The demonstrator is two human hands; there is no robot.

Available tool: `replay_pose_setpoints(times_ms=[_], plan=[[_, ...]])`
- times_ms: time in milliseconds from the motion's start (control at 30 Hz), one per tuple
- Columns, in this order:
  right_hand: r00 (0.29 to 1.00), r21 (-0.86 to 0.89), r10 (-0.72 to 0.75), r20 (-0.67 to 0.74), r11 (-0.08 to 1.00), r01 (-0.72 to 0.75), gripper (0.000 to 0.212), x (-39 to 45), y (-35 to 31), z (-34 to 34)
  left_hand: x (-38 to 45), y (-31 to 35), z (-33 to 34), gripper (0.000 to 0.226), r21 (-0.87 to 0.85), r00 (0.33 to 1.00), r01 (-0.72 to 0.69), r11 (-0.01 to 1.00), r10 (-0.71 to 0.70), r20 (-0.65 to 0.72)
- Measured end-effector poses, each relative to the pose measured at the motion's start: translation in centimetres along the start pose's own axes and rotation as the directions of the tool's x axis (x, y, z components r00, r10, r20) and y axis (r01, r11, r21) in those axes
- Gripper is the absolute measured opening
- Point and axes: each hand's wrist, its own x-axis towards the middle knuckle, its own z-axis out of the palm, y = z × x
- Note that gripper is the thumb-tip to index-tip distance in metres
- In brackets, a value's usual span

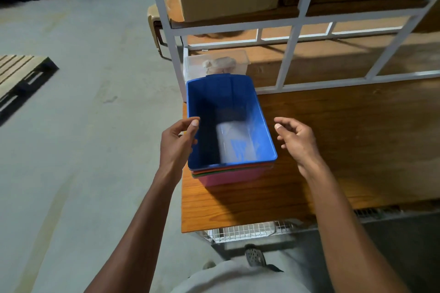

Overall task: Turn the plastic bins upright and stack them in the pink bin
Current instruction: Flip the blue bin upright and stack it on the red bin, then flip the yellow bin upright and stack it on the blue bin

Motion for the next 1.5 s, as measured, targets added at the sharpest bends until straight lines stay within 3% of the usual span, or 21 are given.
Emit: replay_pose_setpoints(times_ms=[367, 467, 533, 667, 933, 1333, 1500], plan=[[0.991, 0.090, 0.051, -0.124, 0.995, -0.040, 0.028, -4.5, 3.1, -6.3, -3.3, 2.5, 6.0, 0.023, -0.094, 0.947, -0.046, 0.994, 0.073, 0.312], [0.987, 0.115, 0.097, -0.130, 0.990, -0.082, 0.028, -5.1, 4.3, -9.4, -5.4, 2.6, 9.8, 0.026, -0.113, 0.895, -0.021, 0.993, 0.069, 0.440], [0.980, 0.128, 0.134, -0.146, 0.985, -0.115, 0.026, -5.3, 5.6, -11.9, -7.0, 2.4, 13.1, 0.026, -0.116, 0.845, 0.066, 0.991, 0.006, 0.535], [0.963, 0.131, 0.195, -0.185, 0.976, -0.173, 0.022, -5.6, 8.8, -17.9, -9.9, 1.2, 20.3, 0.029, -0.036, 0.733, 0.132, 0.991, -0.073, 0.676], [0.914, 0.114, 0.305, -0.268, 0.952, -0.285, 0.020, -5.3, 15.5, -31.3, -14.8, 0.3, 35.9, 0.030, 0.190, 0.611, 0.114, 0.975, -0.220, 0.761], [0.810, 0.232, 0.435, -0.392, 0.899, -0.371, 0.020, -3.3, 21.4, -49.8, -21.7, 1.4, 57.8, 0.025, 0.257, 0.404, 0.053, 0.965, -0.256, 0.878], [0.789, 0.199, 0.429, -0.440, 0.903, -0.380, 0.024, 0.4, 23.8, -58.6, -22.3, 1.4, 69.2, 0.020, 0.242, 0.399, 0.044, 0.969, -0.240, 0.885]])
